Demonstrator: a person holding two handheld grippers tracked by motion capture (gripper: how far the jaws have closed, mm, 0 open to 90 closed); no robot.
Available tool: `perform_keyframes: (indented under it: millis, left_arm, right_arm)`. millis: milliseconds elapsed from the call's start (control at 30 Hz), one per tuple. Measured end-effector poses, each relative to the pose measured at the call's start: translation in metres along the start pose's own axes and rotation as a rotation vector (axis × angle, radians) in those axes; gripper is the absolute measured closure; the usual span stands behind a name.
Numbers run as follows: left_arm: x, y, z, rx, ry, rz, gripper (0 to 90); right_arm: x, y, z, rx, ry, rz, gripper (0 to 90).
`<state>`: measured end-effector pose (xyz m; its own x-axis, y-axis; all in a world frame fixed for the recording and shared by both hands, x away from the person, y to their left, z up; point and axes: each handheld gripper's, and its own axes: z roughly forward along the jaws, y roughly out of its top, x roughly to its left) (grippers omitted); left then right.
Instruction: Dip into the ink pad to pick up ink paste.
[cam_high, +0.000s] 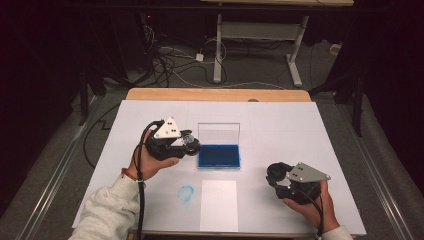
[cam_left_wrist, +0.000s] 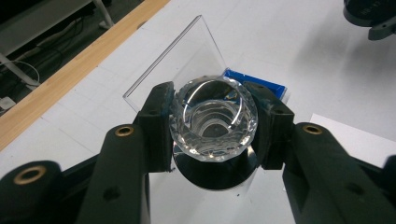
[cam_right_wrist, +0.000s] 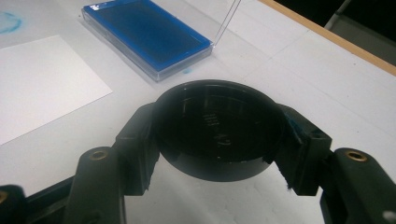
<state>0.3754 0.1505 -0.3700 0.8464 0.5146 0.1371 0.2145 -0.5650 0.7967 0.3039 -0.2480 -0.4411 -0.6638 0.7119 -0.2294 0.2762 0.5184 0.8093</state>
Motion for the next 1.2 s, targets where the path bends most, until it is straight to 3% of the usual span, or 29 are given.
perform_keyframes:
  millis: [233, 667, 1200]
  left_arm:
    - [-0.002, -0.007, -0.009, -0.01, -0.016, -0.005, 54.7]
    - [-0.006, -0.024, -0.016, 0.02, -0.012, 0.007, 54.7]
    - [-0.018, -0.028, -0.018, 0.033, -0.026, 0.016, 54.7]
  right_arm:
    - [0.002, 0.001, 0.002, 0.006, 0.001, -0.004, 38.6]
    - [0.002, 0.004, 0.003, -0.001, 0.009, -0.009, 38.6]
    - [0.009, 0.01, 0.011, -0.004, 0.041, -0.034, 38.6]
